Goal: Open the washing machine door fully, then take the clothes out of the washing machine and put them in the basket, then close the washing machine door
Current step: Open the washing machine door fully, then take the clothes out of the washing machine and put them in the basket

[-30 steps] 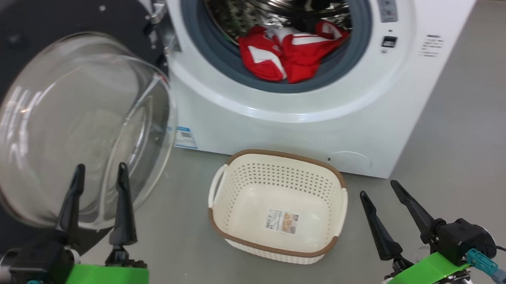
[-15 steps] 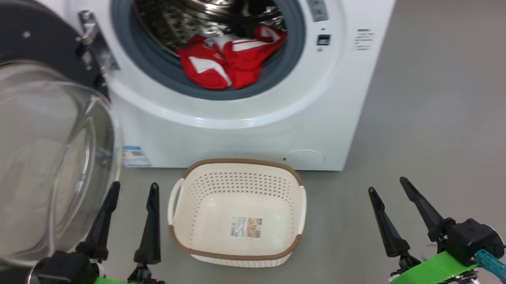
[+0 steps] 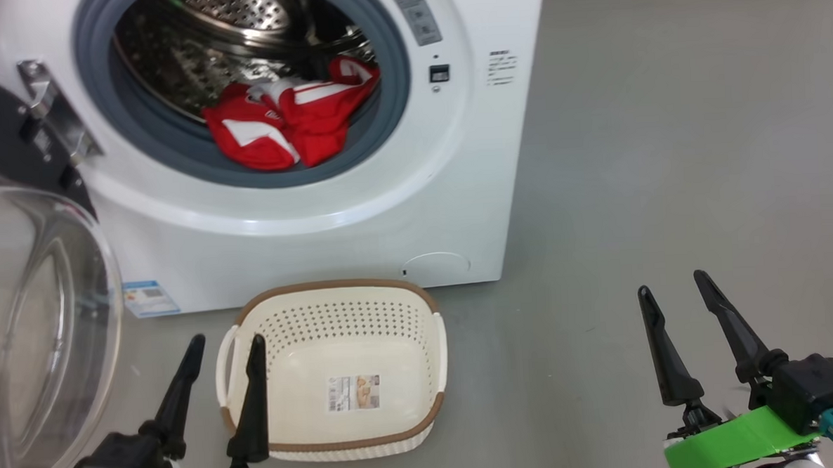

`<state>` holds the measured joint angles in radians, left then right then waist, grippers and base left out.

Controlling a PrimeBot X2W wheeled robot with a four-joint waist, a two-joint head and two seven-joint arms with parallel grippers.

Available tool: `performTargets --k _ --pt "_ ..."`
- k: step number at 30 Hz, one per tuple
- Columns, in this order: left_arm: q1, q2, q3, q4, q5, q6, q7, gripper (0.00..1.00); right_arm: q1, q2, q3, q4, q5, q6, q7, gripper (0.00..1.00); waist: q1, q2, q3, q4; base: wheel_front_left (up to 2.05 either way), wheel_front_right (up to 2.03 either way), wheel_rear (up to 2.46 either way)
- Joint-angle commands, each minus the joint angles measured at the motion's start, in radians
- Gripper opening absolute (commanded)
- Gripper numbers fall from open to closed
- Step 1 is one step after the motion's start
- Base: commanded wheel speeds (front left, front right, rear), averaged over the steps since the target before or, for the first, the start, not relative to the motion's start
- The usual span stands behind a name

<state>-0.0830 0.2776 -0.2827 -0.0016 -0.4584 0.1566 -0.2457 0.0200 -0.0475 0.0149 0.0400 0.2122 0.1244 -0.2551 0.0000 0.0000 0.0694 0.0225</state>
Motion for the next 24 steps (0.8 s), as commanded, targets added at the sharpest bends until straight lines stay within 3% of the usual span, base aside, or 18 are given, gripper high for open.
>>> performTargets --k 1,12,24 --pt "-0.007 0.014 0.045 -0.015 0.006 0.001 -0.011 1.00 -0.003 -0.003 0.018 -0.033 -0.006 0.006 -0.006 1.00 0.0000 0.0000 -0.013 -0.027 0.00 0.00 0.00" --pt "0.066 0.005 0.090 -0.006 0.041 0.027 -0.016 1.00 0.076 -0.003 -0.004 -0.064 -0.010 0.006 -0.007 1.00 0.0000 0.0000 -0.063 -0.070 0.00 0.00 0.00" --pt "0.150 -0.021 0.148 -0.018 0.062 0.038 -0.016 1.00 0.109 -0.003 -0.008 -0.066 -0.028 0.006 -0.007 1.00 0.0000 0.0000 -0.086 -0.065 0.00 0.00 0.00"
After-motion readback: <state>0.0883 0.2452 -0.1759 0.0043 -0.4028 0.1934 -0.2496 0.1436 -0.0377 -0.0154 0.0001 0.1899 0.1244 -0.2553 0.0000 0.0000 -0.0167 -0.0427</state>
